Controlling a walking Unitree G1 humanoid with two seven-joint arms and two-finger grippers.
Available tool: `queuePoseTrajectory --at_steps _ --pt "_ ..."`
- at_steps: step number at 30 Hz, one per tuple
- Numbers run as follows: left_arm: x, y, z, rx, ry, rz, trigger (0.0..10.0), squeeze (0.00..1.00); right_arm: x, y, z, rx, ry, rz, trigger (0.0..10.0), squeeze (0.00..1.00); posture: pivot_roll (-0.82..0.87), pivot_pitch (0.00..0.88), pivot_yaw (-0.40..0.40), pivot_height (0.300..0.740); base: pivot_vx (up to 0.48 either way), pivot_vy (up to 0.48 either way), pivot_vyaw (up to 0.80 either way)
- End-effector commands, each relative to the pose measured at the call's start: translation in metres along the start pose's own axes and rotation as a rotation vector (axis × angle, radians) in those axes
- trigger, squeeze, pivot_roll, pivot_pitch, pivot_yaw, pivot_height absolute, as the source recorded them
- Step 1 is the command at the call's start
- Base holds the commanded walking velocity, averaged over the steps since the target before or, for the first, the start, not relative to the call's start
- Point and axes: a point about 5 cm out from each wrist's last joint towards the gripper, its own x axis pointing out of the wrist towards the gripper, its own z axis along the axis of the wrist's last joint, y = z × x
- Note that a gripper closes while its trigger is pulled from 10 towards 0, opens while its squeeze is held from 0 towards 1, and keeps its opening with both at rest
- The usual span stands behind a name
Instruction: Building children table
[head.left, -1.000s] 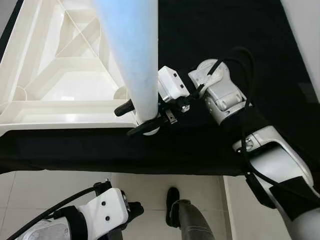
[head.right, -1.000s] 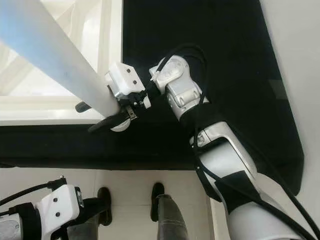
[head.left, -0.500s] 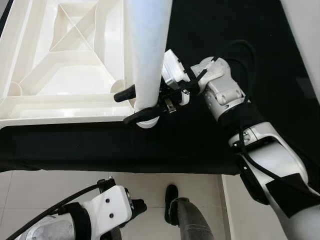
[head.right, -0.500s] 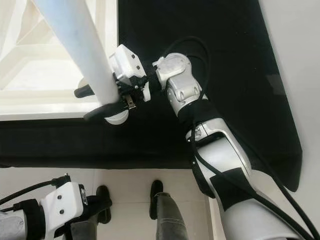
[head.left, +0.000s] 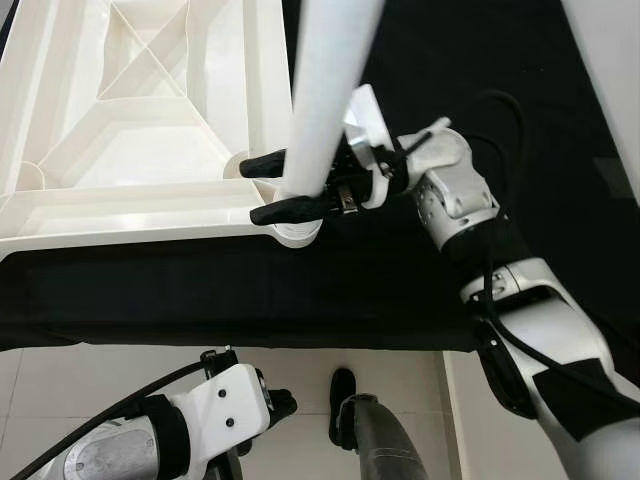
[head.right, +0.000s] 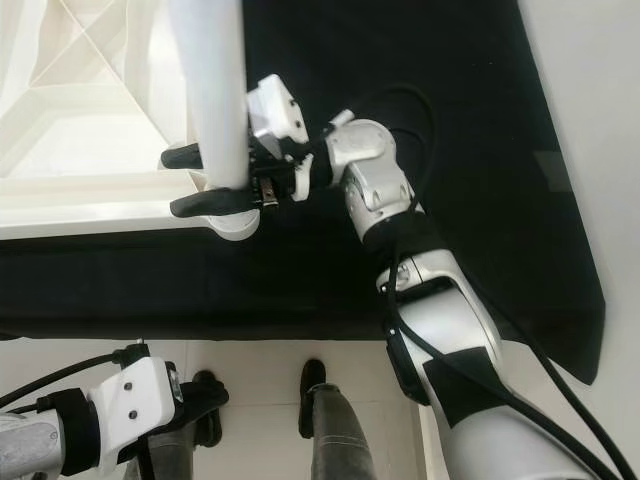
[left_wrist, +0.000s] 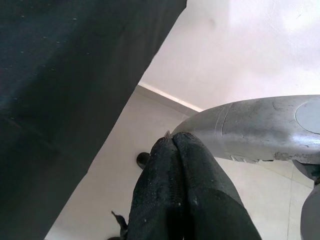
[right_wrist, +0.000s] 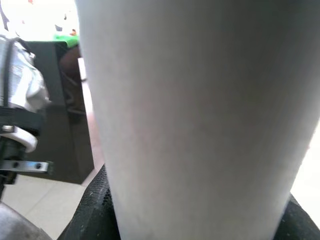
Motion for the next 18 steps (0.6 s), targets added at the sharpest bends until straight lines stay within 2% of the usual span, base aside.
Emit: queuePoseTrajectory --at_steps 1,8,10,12,14,15,18 --pt "0.002 -0.006 -0.004 -0.027 0.003 -0.022 10.0 0.00 -0.003 0.005 -0.004 0.015 0.009 0.011 10.0 0.00 0.15 0.510 -0.076 0.740 0.000 0.000 0.00" --pt "0.002 -0.005 -0.004 -0.023 0.005 -0.020 10.0 0.00 -0.003 0.011 -0.012 0.023 0.064 0.060 10.0 0.00 0.16 0.513 -0.076 0.740 0.000 0.000 0.00" --pt "0.002 -0.005 -0.004 -0.022 0.005 -0.019 10.0 0.00 -0.003 0.013 -0.014 0.015 0.098 0.082 10.0 0.00 0.16 0.514 -0.075 0.740 0.000 0.000 0.00" --pt "0.002 -0.004 -0.003 -0.019 0.006 -0.019 10.0 0.00 -0.003 0.017 -0.021 0.003 0.187 0.114 10.0 0.00 0.16 0.514 -0.075 0.740 0.000 0.000 0.00" --pt "0.002 -0.004 -0.003 -0.019 0.006 -0.019 10.0 0.00 -0.003 0.017 -0.021 0.003 0.187 0.114 10.0 0.00 0.16 0.514 -0.075 0.740 0.000 0.000 0.00" --pt "0.002 -0.005 -0.003 -0.017 0.005 -0.020 10.0 0.00 -0.004 0.019 -0.024 0.018 0.229 0.144 10.0 0.00 0.16 0.517 -0.074 0.740 0.000 0.000 0.00" --pt "0.002 -0.005 -0.004 -0.017 0.006 -0.020 10.0 0.00 -0.005 0.020 -0.022 0.043 0.236 0.169 10.0 0.00 0.16 0.517 -0.074 0.740 0.000 0.000 0.00"
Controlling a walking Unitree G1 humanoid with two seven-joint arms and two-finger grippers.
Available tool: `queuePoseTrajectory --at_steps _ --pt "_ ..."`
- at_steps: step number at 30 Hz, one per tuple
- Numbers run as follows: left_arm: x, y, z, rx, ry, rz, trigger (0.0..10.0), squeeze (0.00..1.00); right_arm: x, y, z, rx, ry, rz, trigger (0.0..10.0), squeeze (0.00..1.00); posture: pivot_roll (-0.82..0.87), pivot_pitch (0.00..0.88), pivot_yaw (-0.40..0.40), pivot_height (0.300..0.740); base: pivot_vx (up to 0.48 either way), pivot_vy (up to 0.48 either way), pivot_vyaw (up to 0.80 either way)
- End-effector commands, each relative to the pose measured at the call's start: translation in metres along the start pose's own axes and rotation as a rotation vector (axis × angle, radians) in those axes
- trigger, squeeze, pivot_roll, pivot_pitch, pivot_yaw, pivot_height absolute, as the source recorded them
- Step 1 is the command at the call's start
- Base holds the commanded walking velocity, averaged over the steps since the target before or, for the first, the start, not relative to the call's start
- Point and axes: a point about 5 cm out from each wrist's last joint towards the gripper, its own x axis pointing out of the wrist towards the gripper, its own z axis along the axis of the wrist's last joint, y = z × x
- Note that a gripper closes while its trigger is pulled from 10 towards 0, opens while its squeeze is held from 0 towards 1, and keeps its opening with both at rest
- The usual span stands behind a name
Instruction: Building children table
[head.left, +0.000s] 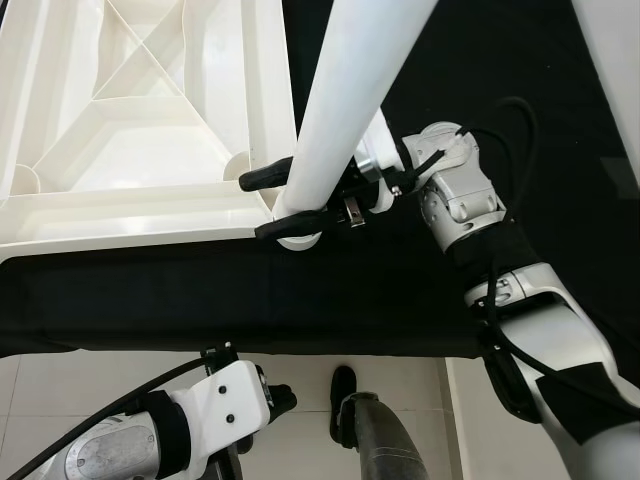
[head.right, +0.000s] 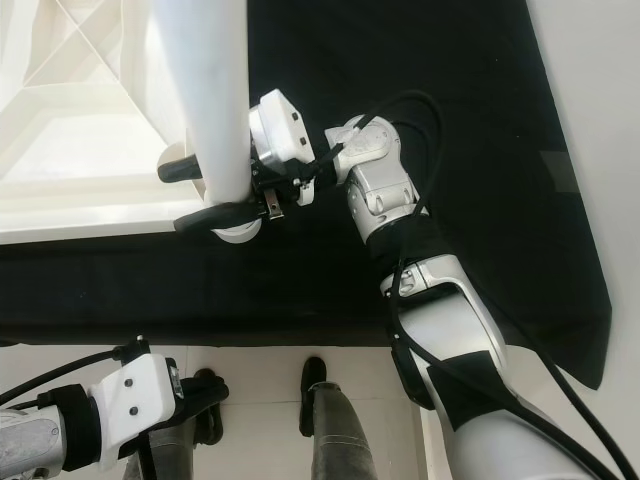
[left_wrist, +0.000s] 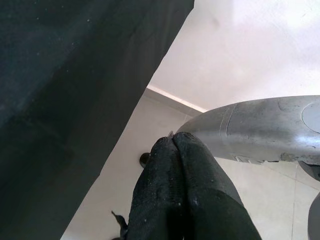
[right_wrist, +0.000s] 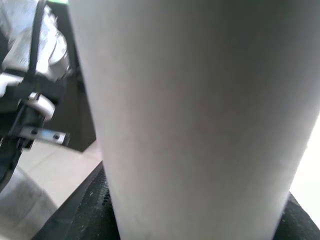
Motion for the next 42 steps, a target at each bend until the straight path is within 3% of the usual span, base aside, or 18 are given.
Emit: queuePoseTrajectory --at_steps 1,13,23,31,42 --pt "0.001 -0.007 -0.004 -0.028 0.010 -0.028 10.0 0.00 -0.003 0.018 -0.027 0.141 0.091 0.064 10.0 0.00 0.16 0.517 -0.074 0.740 0.000 0.000 0.00" --pt "0.001 -0.007 -0.006 -0.027 0.009 -0.027 10.0 0.00 -0.001 0.013 -0.015 0.239 0.077 0.142 10.0 0.00 0.15 0.517 -0.080 0.740 0.000 0.000 0.00" --pt "0.002 -0.009 -0.006 -0.032 0.009 -0.017 10.0 0.00 0.009 0.002 -0.006 0.309 -0.045 0.134 10.0 0.00 0.15 0.523 -0.090 0.740 0.000 0.000 0.00" --pt "0.002 -0.009 -0.007 -0.030 0.009 -0.017 10.0 0.00 0.007 0.004 -0.009 0.315 -0.079 0.112 10.0 0.00 0.15 0.523 -0.088 0.740 0.000 0.000 0.00" --pt "0.002 -0.007 -0.007 -0.020 0.013 -0.023 10.0 0.00 -0.003 0.016 -0.023 0.283 -0.116 -0.008 10.0 0.00 0.15 0.517 -0.073 0.740 0.000 0.000 0.00"
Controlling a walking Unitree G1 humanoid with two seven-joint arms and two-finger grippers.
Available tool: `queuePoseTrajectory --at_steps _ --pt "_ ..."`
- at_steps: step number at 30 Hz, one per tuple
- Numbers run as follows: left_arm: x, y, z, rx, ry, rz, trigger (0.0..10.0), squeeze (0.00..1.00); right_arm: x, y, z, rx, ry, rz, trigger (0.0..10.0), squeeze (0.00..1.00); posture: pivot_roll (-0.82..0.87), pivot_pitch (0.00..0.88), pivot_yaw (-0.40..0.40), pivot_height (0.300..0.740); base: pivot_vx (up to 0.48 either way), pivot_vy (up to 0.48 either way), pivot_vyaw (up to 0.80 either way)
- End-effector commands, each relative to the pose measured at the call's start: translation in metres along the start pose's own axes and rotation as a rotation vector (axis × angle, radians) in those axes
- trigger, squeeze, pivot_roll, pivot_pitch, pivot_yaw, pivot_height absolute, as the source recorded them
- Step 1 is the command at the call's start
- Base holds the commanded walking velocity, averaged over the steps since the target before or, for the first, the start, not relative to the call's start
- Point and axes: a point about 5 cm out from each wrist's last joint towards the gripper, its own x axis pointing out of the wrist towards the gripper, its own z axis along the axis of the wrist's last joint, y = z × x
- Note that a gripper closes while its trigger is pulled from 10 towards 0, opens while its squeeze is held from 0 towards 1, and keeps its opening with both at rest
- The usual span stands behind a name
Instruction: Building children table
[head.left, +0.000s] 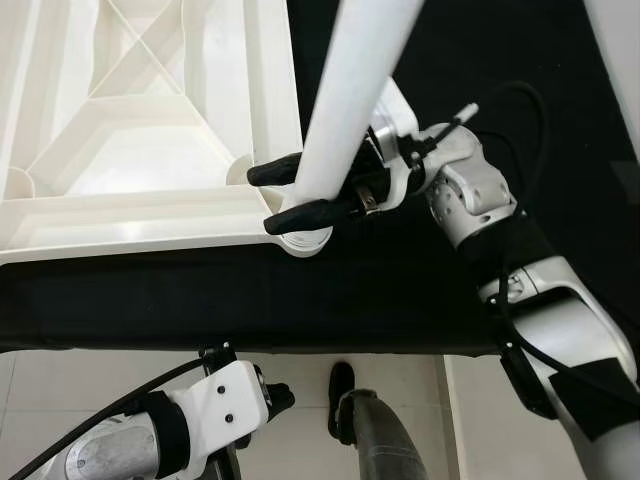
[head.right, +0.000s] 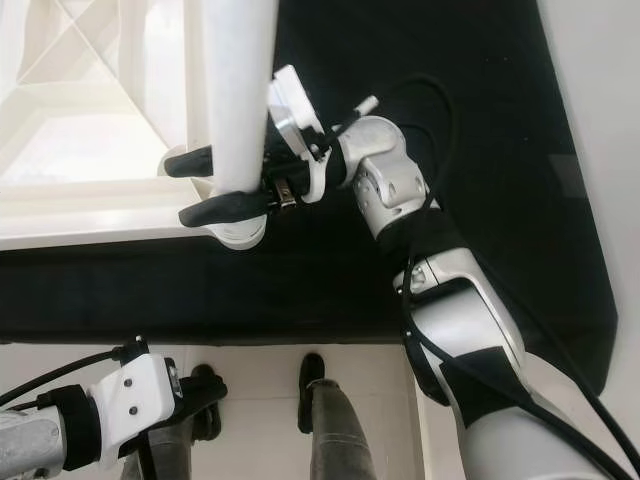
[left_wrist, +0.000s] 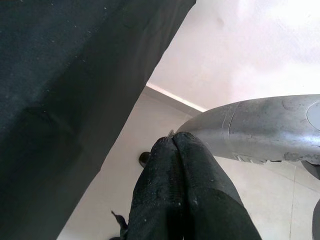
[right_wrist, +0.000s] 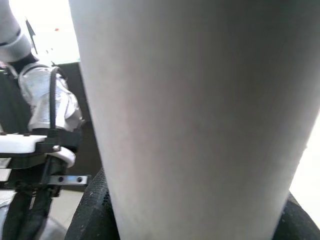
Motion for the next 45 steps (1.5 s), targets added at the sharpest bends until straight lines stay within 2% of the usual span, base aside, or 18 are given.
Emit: queuePoseTrajectory --at_steps 1,4,6,9,13,15,25,31,32,38,45 --pt "0.001 -0.007 -0.004 -0.019 0.012 -0.037 10.0 0.00 0.000 0.010 -0.025 0.076 0.063 0.000 10.0 0.00 0.15 0.516 -0.071 0.740 0.000 0.000 0.00" --pt "0.001 -0.007 -0.004 -0.015 0.012 -0.039 10.0 0.00 0.000 0.013 -0.029 0.072 0.071 -0.024 10.0 0.00 0.15 0.515 -0.070 0.740 0.000 0.000 0.00" --pt "0.000 -0.006 -0.003 -0.013 0.011 -0.040 10.0 0.00 0.002 0.019 -0.041 0.053 0.139 -0.042 10.0 0.00 0.15 0.514 -0.070 0.740 0.000 0.000 0.00" --pt "0.000 -0.006 -0.003 -0.013 0.011 -0.040 10.0 0.00 0.002 0.019 -0.041 0.053 0.139 -0.042 10.0 0.00 0.15 0.514 -0.070 0.740 0.000 0.000 0.00" --pt "0.001 -0.005 -0.003 -0.011 0.011 -0.040 10.0 0.00 0.004 0.021 -0.055 0.066 0.204 -0.094 10.0 0.00 0.15 0.518 -0.070 0.740 0.000 0.000 0.00" --pt "0.001 -0.005 -0.003 -0.011 0.013 -0.041 10.0 0.00 0.004 0.019 -0.061 0.035 0.268 -0.127 10.0 0.00 0.15 0.518 -0.070 0.740 0.000 0.000 0.00" --pt "0.001 -0.005 -0.003 -0.012 0.011 -0.042 10.0 0.00 -0.003 0.023 -0.062 0.006 0.367 -0.078 10.0 0.00 0.15 0.521 -0.072 0.740 0.000 0.000 0.00" --pt "0.002 -0.005 -0.003 -0.010 0.011 -0.042 10.0 0.00 -0.005 0.018 -0.051 0.040 0.320 -0.059 10.0 0.00 0.15 0.519 -0.074 0.740 0.000 0.000 0.00" --pt "0.002 -0.006 -0.003 -0.010 0.009 -0.043 10.0 0.00 -0.003 0.012 -0.044 0.078 0.255 -0.087 10.0 0.00 0.15 0.519 -0.074 0.740 0.000 0.000 0.00" --pt "0.002 -0.006 -0.004 -0.011 0.009 -0.043 10.0 0.00 0.000 0.002 -0.040 0.127 0.175 -0.179 10.0 0.00 0.15 0.515 -0.078 0.740 0.000 0.000 0.00" --pt "0.002 -0.006 -0.004 -0.011 0.009 -0.043 10.0 0.00 0.002 0.001 -0.043 0.145 0.162 -0.208 10.0 0.00 0.15 0.514 -0.075 0.740 0.000 0.000 0.00"
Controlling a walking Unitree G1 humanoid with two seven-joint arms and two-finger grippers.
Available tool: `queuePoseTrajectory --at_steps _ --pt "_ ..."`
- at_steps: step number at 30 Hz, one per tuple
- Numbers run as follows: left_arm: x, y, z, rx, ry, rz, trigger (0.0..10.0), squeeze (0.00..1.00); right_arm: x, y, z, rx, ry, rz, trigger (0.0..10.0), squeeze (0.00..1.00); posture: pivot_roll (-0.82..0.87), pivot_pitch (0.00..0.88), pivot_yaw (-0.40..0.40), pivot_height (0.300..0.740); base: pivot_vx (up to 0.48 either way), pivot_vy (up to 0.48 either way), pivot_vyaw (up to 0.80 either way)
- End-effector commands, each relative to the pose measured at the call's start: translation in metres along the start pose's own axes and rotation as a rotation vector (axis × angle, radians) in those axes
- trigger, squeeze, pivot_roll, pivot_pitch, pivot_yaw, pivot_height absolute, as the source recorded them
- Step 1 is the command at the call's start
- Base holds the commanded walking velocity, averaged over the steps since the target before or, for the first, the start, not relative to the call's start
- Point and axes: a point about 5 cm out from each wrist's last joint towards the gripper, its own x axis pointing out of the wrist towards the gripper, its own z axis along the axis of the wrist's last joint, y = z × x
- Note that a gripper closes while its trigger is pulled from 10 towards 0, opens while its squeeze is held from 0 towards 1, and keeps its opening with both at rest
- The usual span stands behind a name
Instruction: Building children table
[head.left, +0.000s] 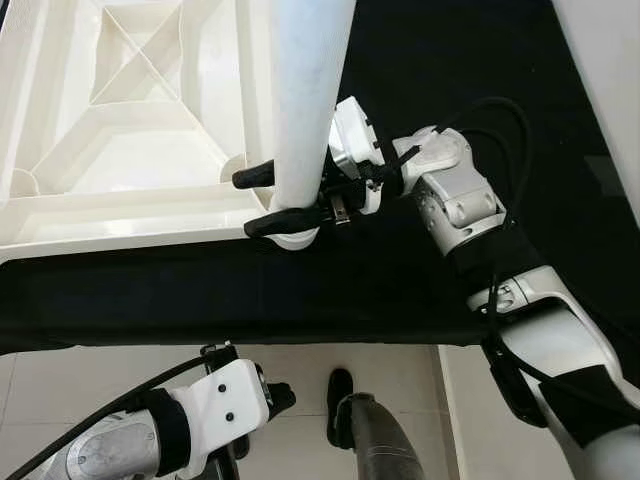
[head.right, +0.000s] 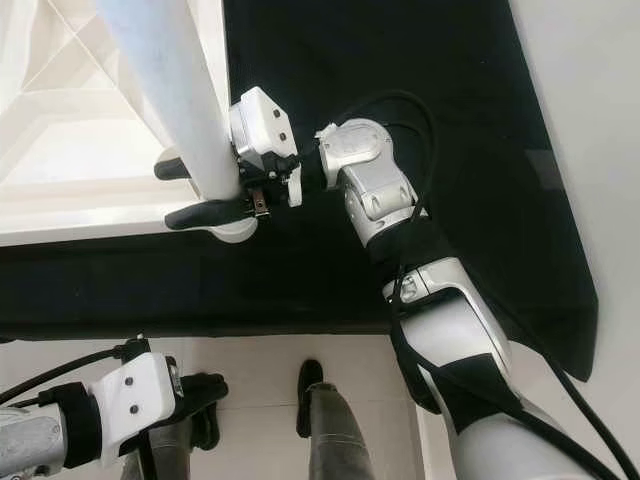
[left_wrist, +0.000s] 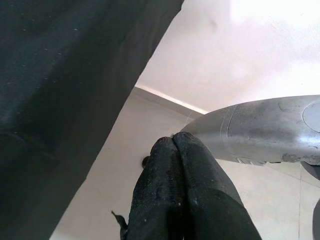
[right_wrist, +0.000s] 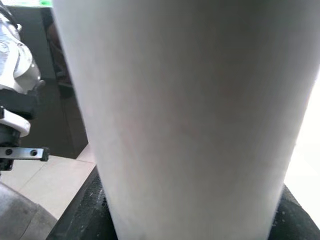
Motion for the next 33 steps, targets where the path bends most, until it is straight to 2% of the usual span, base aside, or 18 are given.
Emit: queuePoseTrajectory --at_steps 1,9,11,14,18,20,24,33 --pt "0.002 -0.007 -0.004 -0.017 0.011 -0.034 10.0 0.00 -0.007 0.011 -0.041 0.245 0.026 -0.085 10.0 0.00 0.15 0.513 -0.073 0.740 0.000 0.000 0.00" --pt "0.002 -0.007 -0.005 -0.012 0.013 -0.038 10.0 0.00 -0.008 0.014 -0.041 0.217 0.012 -0.083 10.0 0.00 0.15 0.513 -0.071 0.740 0.000 0.000 0.00" --pt "0.003 -0.006 -0.005 -0.011 0.012 -0.039 10.0 0.00 -0.008 0.016 -0.039 0.191 0.004 -0.066 10.0 0.00 0.15 0.513 -0.071 0.740 0.000 0.000 0.00" --pt "0.003 -0.006 -0.004 -0.009 0.011 -0.038 10.0 0.00 -0.008 0.016 -0.029 0.069 -0.008 -0.029 10.0 0.00 0.15 0.514 -0.070 0.740 0.000 0.000 0.00" --pt "0.003 -0.005 -0.004 -0.008 0.012 -0.038 10.0 0.00 -0.007 0.014 -0.024 0.040 -0.034 -0.034 10.0 0.00 0.15 0.512 -0.070 0.740 0.000 0.000 0.00" --pt "0.003 -0.005 -0.005 -0.006 0.012 -0.037 10.0 0.00 -0.006 0.007 -0.013 0.023 -0.111 -0.091 10.0 0.00 0.15 0.512 -0.072 0.740 0.000 0.000 0.00" --pt "0.004 -0.005 -0.004 -0.004 0.010 -0.035 10.0 0.00 -0.005 0.002 -0.007 0.045 -0.164 -0.134 10.0 0.00 0.15 0.511 -0.072 0.740 0.000 0.000 0.00" --pt "0.004 -0.003 -0.004 0.000 0.009 -0.032 10.0 0.00 -0.006 0.012 -0.022 0.099 -0.066 -0.056 10.0 0.00 0.14 0.508 -0.075 0.740 0.000 0.000 0.00"
